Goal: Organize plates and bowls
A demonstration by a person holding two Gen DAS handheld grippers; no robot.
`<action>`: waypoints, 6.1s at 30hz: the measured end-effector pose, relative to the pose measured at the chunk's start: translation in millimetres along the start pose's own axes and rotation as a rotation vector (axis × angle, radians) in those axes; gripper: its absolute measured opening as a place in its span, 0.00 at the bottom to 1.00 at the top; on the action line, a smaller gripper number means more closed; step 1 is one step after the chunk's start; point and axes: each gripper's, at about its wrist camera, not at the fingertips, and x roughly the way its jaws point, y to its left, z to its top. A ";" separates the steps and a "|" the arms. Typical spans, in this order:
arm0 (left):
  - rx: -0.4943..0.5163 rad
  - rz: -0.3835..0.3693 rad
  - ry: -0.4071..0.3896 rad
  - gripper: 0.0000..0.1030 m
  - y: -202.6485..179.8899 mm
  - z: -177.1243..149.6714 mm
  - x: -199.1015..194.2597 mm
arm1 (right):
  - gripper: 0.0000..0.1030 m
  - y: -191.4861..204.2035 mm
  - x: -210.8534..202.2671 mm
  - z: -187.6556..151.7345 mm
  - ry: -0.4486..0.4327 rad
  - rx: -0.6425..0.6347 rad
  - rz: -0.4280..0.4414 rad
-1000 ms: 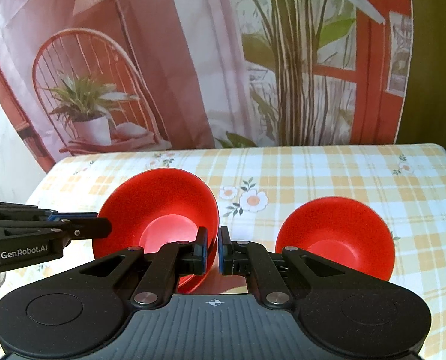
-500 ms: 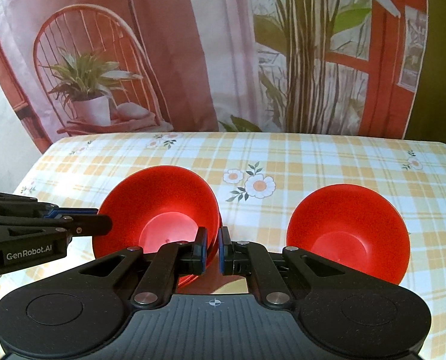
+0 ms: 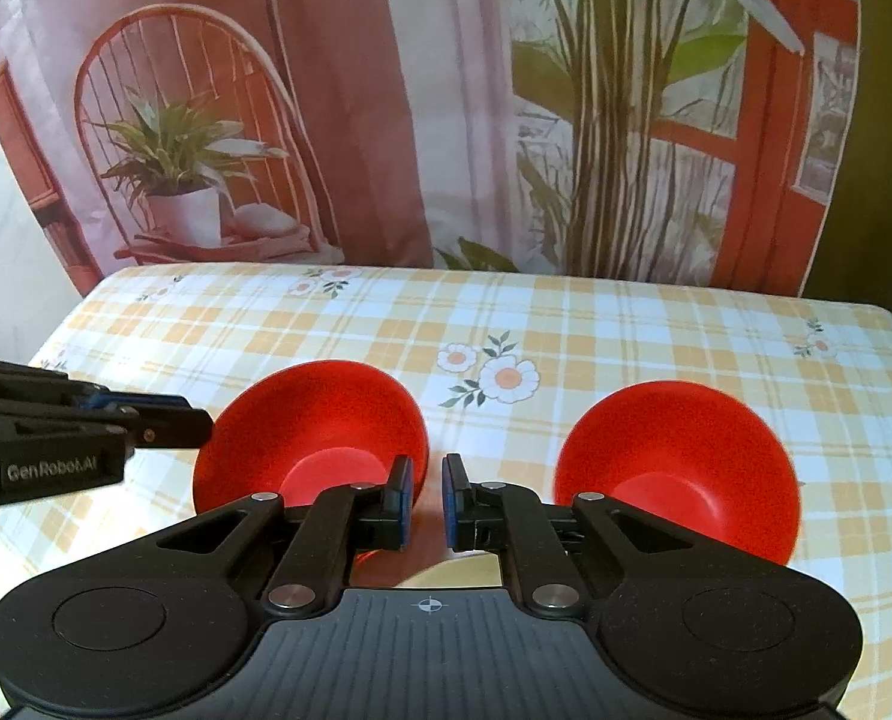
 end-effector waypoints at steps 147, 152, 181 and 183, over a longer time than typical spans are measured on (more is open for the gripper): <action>-0.312 -0.204 -0.074 0.28 45.3 -48.1 24.5 | 0.16 14.9 36.1 -8.3 0.051 -0.030 0.011; -0.403 -0.242 -0.078 0.28 49.1 -56.1 30.7 | 0.16 13.2 36.5 -9.1 0.047 -0.022 0.019; -0.486 -0.228 -0.151 0.18 50.1 -79.7 -18.8 | 0.13 19.4 -2.7 -20.9 -0.067 0.174 0.139; -0.477 -0.223 -0.165 0.18 48.5 -82.7 -29.5 | 0.13 24.8 -14.7 -26.6 -0.093 0.166 0.141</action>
